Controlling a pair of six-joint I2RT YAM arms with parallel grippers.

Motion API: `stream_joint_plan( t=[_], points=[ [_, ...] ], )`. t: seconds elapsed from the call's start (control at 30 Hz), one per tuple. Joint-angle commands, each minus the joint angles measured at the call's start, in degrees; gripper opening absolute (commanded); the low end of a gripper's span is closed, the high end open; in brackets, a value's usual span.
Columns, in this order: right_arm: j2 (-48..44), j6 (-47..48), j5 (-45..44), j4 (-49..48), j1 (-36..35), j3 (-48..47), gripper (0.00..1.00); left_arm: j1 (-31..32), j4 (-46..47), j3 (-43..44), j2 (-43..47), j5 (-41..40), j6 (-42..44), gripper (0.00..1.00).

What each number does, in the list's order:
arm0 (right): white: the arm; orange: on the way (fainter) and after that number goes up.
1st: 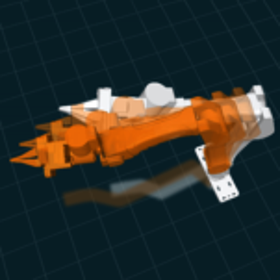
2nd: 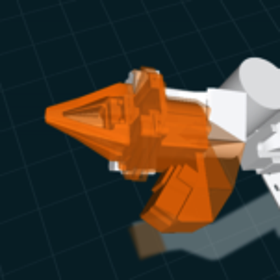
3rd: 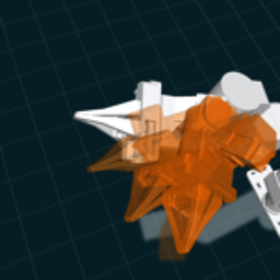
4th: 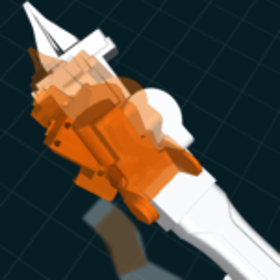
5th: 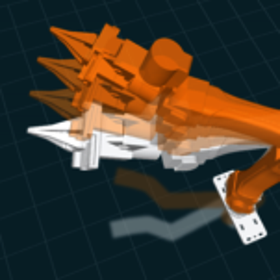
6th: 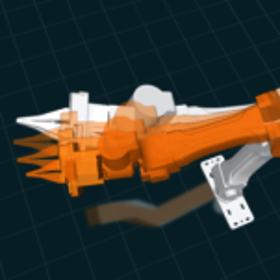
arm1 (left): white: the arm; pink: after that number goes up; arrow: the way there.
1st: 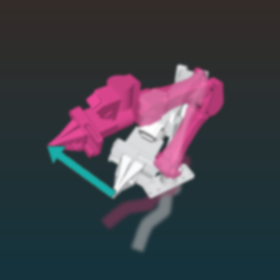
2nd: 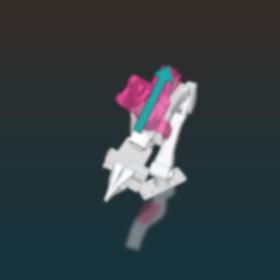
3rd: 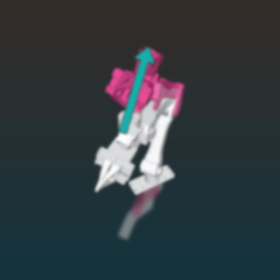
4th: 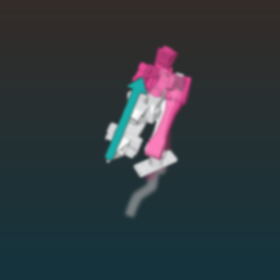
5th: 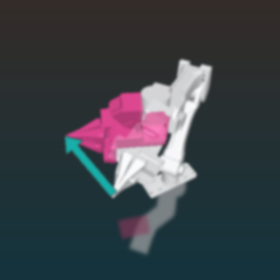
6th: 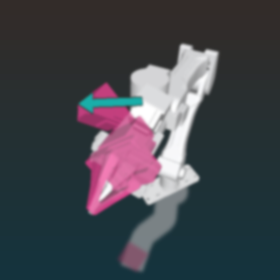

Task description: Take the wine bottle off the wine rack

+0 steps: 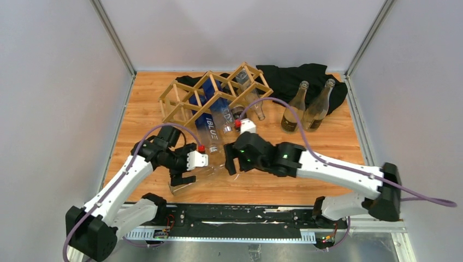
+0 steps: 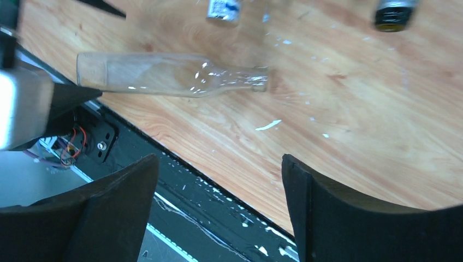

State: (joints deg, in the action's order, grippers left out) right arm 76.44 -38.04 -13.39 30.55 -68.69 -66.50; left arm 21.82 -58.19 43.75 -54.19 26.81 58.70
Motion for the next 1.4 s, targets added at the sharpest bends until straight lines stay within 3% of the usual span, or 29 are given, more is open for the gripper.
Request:
stream_joint_plan(
  t=[0.0,0.27,0.67,1.0,1.23,1.37],
  points=[
    [-9.2,-1.7,-4.8,2.9,4.0,4.4,0.89,2.7,-0.8,-1.8,-2.2,-3.6,0.3,1.0],
    [-18.1,-2.4,-4.0,5.9,11.3,6.4,0.95,5.9,0.3,-5.1,-9.0,-5.6,2.5,1.0],
    [-16.4,-3.4,-2.9,6.0,13.4,5.9,0.97,8.6,12.0,-11.0,-13.0,-12.8,2.0,0.98],
    [-17.4,-5.1,-0.6,4.2,14.1,7.4,0.97,9.7,15.2,-12.6,-11.3,-14.8,1.7,0.58],
    [-20.3,-5.3,1.1,4.3,15.6,7.5,0.98,10.3,12.4,-10.8,-7.3,-13.6,0.6,0.05],
    [-21.5,-4.9,1.8,4.2,16.0,7.1,0.98,10.3,7.9,-7.4,-5.1,-10.7,0.2,0.0]
  ],
)
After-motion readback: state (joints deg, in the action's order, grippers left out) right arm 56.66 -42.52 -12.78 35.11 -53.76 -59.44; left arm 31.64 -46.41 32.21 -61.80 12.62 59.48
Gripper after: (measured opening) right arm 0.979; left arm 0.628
